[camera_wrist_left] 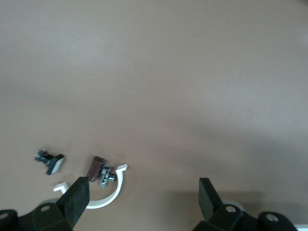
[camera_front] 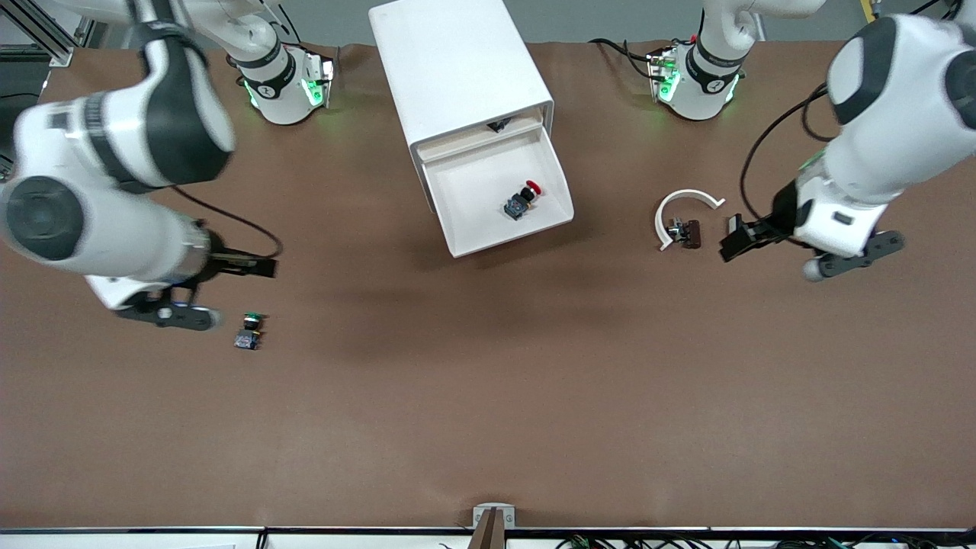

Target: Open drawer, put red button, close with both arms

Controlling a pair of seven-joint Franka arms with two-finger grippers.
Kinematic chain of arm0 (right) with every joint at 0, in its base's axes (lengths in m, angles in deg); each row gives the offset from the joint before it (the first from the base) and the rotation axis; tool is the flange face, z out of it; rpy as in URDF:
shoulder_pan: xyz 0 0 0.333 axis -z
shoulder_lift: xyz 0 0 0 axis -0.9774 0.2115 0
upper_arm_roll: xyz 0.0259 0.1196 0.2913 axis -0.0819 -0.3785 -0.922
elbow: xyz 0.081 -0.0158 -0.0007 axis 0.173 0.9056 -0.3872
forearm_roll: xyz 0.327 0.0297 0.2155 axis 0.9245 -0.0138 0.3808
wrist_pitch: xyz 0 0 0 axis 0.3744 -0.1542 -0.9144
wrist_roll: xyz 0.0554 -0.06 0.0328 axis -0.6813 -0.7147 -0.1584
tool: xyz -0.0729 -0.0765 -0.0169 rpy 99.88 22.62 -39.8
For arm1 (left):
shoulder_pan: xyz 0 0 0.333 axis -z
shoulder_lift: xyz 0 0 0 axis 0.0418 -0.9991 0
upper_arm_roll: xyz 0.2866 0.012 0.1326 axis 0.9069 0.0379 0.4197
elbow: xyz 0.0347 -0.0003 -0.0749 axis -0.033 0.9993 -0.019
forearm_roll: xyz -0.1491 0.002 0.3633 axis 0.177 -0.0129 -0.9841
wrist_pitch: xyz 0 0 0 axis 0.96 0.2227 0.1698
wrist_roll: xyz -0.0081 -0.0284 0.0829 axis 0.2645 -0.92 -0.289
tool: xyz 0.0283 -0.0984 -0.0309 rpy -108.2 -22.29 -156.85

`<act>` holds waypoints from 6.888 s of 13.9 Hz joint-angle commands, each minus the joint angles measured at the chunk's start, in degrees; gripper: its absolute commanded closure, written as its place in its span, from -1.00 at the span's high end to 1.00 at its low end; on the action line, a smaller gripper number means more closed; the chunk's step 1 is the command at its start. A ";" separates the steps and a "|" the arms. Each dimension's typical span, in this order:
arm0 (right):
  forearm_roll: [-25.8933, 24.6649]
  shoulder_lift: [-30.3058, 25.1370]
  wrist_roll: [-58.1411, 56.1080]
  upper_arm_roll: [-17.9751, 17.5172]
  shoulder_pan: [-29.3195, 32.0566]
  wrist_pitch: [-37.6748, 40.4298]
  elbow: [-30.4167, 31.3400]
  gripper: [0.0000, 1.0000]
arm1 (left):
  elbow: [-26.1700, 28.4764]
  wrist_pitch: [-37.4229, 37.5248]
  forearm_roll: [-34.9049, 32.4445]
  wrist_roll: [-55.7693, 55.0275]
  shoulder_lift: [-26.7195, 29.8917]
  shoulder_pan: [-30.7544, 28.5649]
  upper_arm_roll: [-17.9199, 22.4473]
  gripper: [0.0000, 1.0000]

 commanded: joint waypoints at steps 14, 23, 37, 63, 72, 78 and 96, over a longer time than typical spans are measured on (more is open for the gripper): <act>-4.26 -2.82 -16.63 -1.05 14.28 4.69 -2.66 1.00 | 3.78 -19.07 -0.36 -14.20 -19.02 5.26 -12.81 1.00; -1.90 -8.43 -16.10 -1.23 15.76 6.18 -1.88 1.00 | 5.01 -16.53 3.86 -19.65 -20.08 5.88 -20.62 1.00; -1.36 -23.46 -16.54 -1.40 14.98 -3.03 14.63 1.00 | 4.66 -5.79 7.89 -25.55 -20.69 6.32 -31.09 1.00; -1.71 -31.82 -16.63 -1.14 14.27 -9.38 25.46 1.00 | -15.45 9.13 -10.53 -30.12 -17.45 -12.66 -27.75 1.00; -1.71 -31.82 -16.63 -1.23 14.54 -9.29 25.37 1.00 | -24.78 22.14 -13.19 -10.46 -9.62 -28.47 -28.01 1.00; -1.71 -31.82 -16.54 -1.31 14.63 -9.29 25.37 1.00 | -25.14 23.82 -12.23 11.67 -2.42 -25.08 -16.54 1.00; -2.06 -31.73 -16.63 -1.49 14.71 -9.37 25.37 1.00 | -8.53 26.99 -6.34 23.32 13.76 -20.84 -12.37 1.00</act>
